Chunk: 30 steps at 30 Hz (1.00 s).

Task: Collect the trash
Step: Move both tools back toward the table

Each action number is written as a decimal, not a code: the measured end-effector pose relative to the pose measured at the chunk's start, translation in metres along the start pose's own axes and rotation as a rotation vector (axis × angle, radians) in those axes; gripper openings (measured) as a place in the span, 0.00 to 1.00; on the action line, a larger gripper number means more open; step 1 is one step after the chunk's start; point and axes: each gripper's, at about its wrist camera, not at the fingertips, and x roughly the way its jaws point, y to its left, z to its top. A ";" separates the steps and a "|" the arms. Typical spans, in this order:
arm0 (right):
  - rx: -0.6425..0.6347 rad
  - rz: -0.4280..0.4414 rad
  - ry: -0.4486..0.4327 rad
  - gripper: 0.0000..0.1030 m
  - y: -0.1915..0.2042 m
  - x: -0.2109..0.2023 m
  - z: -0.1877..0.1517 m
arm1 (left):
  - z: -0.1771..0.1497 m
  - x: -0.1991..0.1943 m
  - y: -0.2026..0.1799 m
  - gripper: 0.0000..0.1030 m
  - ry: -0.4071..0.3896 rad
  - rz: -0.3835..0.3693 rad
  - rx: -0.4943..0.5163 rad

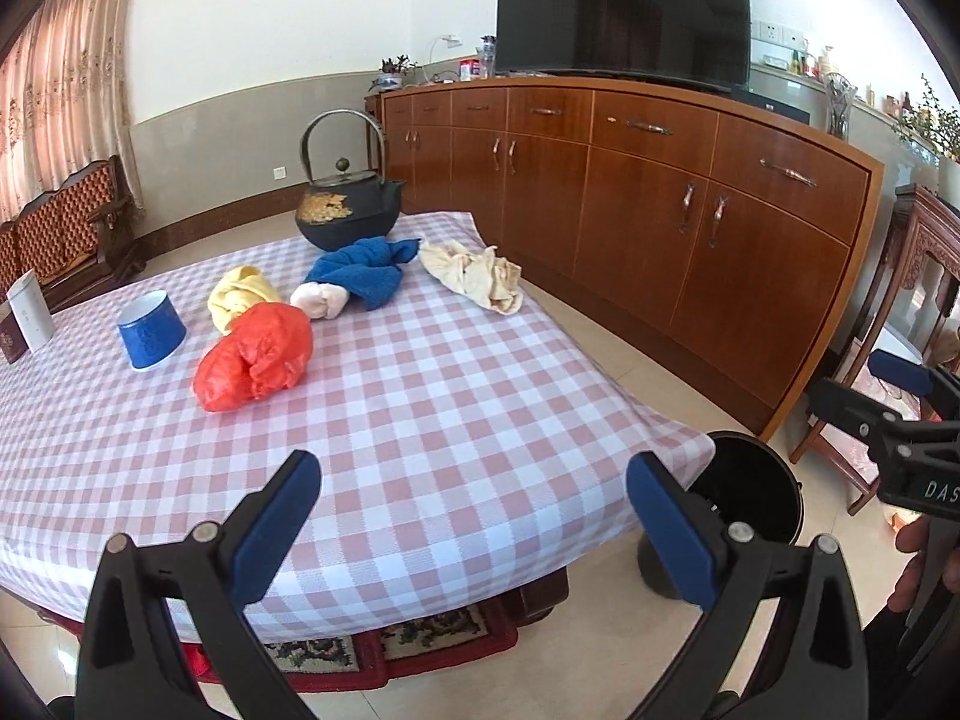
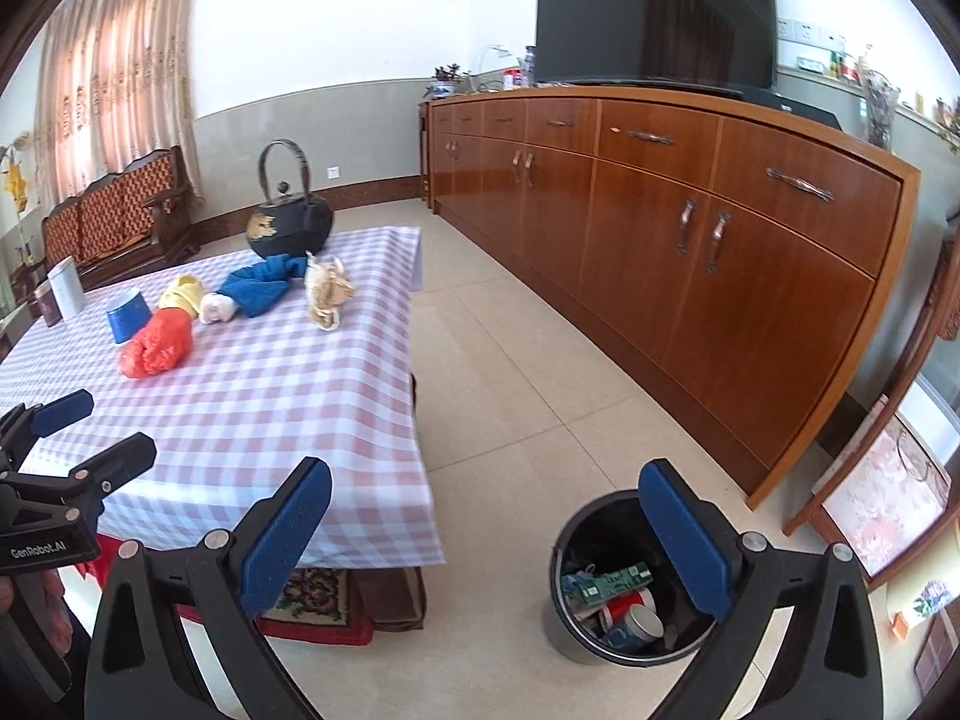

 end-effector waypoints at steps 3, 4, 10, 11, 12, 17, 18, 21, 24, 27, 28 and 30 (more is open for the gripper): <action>-0.023 0.027 -0.008 1.00 0.015 0.000 0.005 | -0.001 -0.005 0.010 0.99 -0.005 0.011 -0.015; -0.029 0.038 -0.010 1.00 0.021 0.001 0.006 | -0.002 -0.007 0.015 0.99 -0.008 0.009 -0.028; -0.065 0.087 -0.023 1.00 0.048 0.004 0.013 | -0.005 -0.017 0.038 0.99 -0.024 0.035 -0.072; -0.070 0.094 -0.024 1.00 0.051 0.004 0.013 | -0.005 -0.019 0.043 0.99 -0.027 0.037 -0.079; -0.075 0.101 -0.025 1.00 0.056 0.004 0.014 | -0.005 -0.020 0.046 0.99 -0.029 0.042 -0.087; -0.096 0.123 -0.036 1.00 0.070 0.005 0.016 | -0.007 -0.022 0.063 0.99 -0.026 0.082 -0.102; -0.100 0.131 -0.040 1.00 0.072 0.005 0.017 | -0.008 -0.023 0.067 0.99 -0.027 0.094 -0.104; -0.101 0.176 -0.039 1.00 0.080 0.008 0.020 | -0.009 -0.019 0.079 0.99 -0.024 0.124 -0.101; -0.101 0.222 -0.027 1.00 0.089 0.017 0.023 | -0.009 -0.013 0.091 0.99 -0.008 0.138 -0.100; -0.123 0.223 0.001 1.00 0.097 0.034 0.029 | -0.004 -0.004 0.102 0.99 -0.002 0.147 -0.105; -0.132 0.221 0.013 1.00 0.100 0.039 0.031 | -0.002 -0.001 0.105 0.99 -0.001 0.149 -0.106; -0.152 0.209 0.045 1.00 0.106 0.053 0.039 | 0.004 0.008 0.110 0.99 0.005 0.150 -0.112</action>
